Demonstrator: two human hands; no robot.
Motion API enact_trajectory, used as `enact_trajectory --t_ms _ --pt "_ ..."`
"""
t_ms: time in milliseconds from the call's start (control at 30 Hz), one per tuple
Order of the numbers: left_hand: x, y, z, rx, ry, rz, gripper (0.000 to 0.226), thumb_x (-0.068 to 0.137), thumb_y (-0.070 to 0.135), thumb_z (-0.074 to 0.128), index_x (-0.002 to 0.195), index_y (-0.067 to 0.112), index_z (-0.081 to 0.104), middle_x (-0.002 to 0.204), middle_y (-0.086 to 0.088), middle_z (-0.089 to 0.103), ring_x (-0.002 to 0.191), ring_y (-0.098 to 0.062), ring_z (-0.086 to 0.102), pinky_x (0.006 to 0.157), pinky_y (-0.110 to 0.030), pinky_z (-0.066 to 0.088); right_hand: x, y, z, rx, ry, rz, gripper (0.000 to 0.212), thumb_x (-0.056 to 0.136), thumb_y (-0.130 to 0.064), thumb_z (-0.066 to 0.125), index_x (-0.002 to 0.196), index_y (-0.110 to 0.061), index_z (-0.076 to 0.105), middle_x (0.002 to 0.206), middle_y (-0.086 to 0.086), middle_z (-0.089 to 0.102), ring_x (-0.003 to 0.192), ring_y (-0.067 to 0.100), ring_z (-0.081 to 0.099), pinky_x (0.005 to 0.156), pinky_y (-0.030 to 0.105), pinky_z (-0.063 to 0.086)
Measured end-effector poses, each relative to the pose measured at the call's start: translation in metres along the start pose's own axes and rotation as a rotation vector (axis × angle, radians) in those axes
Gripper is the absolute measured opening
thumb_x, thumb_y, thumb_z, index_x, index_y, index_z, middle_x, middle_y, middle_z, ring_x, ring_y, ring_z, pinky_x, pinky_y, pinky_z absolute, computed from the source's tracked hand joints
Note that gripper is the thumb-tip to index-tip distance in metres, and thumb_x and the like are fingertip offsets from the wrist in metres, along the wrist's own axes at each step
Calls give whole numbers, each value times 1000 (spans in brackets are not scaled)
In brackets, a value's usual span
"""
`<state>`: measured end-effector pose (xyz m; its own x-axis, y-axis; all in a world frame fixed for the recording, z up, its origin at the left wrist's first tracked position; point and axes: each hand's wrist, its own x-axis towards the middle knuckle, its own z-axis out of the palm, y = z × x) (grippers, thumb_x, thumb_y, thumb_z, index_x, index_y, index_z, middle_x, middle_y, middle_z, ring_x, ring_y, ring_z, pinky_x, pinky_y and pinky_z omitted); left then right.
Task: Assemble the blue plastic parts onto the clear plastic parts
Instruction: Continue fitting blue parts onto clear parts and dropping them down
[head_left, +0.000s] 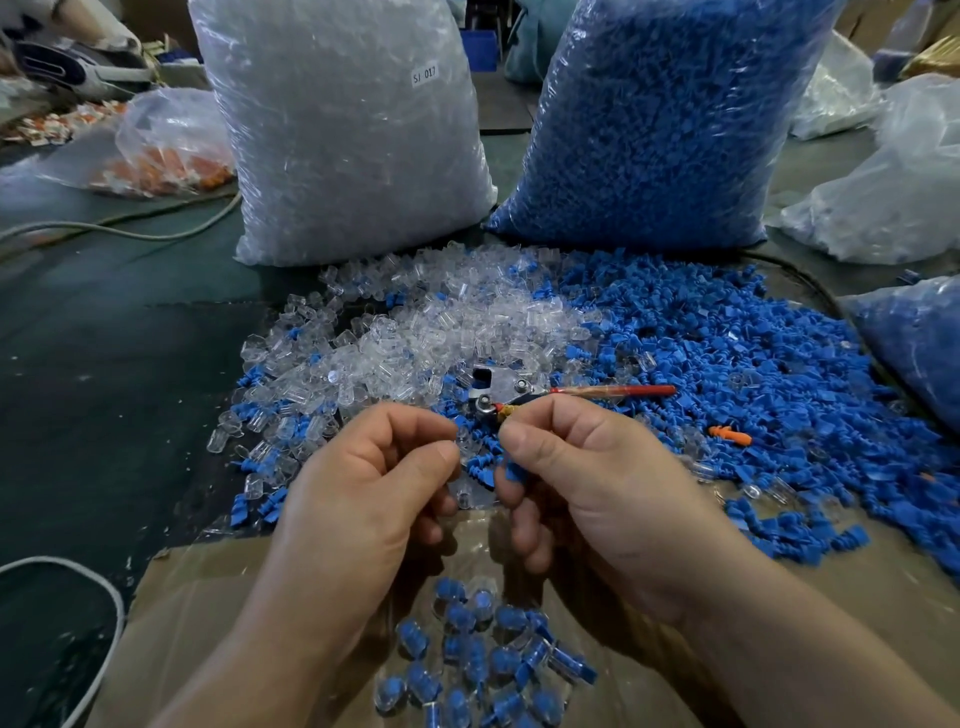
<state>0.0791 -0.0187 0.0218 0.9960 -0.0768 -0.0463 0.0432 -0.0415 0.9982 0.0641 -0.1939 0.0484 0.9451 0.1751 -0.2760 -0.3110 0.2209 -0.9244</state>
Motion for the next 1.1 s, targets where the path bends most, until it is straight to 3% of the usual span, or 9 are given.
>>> enact_trajectory --t_ms 133,267,333,400,500,667,833,967,1100 --pt "-2 -1 2 -29 -8 -7 12 87 16 71 85 28 74 67 -2 68 56 -13 62 53 -23 51 -2 0 1 -177 47 -75 9 90 -25 67 84 -19 64 61 0 62 44 14 52 38 23 41" --pt "-1 -2 1 7 -6 4 10 85 20 72 86 30 74 66 0 68 57 -14 64 54 -23 52 -4 1 1 -350 46 -157 7 91 -27 67 86 -32 69 61 -5 64 51 13 59 46 24 50" --pt "0 -3 2 69 -1 26 14 88 19 71 87 33 74 68 1 69 58 -13 65 53 -23 54 -4 5 0 -621 95 -266 12 92 -32 65 94 -44 66 75 -14 70 65 4 65 59 22 55" --pt "0 -3 2 114 0 45 17 89 20 71 87 36 73 70 2 70 59 -15 66 54 -25 57 -4 7 -1 -877 148 -403 17 94 -33 62 97 -50 62 94 -24 66 88 -7 61 77 12 49" --pt "-3 -3 3 194 -5 89 15 89 25 70 88 39 72 73 4 72 59 -10 67 53 -20 55 -4 9 3 -1086 135 -539 14 95 -31 59 106 -38 62 97 -20 64 97 -4 56 83 15 43" --pt "-6 -4 3 304 -11 136 14 89 31 69 93 44 70 77 11 73 65 -9 68 58 -30 59 -5 9 4 -1099 195 -565 8 91 -34 61 98 -31 63 89 -16 62 88 3 55 74 25 44" --pt "-6 -3 3 283 -36 134 22 89 22 72 95 43 71 83 12 75 72 -7 70 65 -30 56 -11 7 8 -1167 93 -582 34 95 -39 41 112 -22 66 102 -6 61 90 15 60 74 40 52" --pt "-6 -4 4 331 -27 85 28 86 16 75 95 42 69 78 6 73 71 -21 70 67 -49 62 -9 7 4 -1203 64 -575 29 96 -32 47 115 -21 66 104 -5 64 92 16 61 76 40 53" --pt "-7 -2 3 327 29 88 21 83 24 72 93 42 68 74 9 72 65 -14 68 64 -41 61 -8 9 0 -1324 162 -653 32 94 -34 49 123 -26 58 117 -8 62 106 12 58 86 37 54"
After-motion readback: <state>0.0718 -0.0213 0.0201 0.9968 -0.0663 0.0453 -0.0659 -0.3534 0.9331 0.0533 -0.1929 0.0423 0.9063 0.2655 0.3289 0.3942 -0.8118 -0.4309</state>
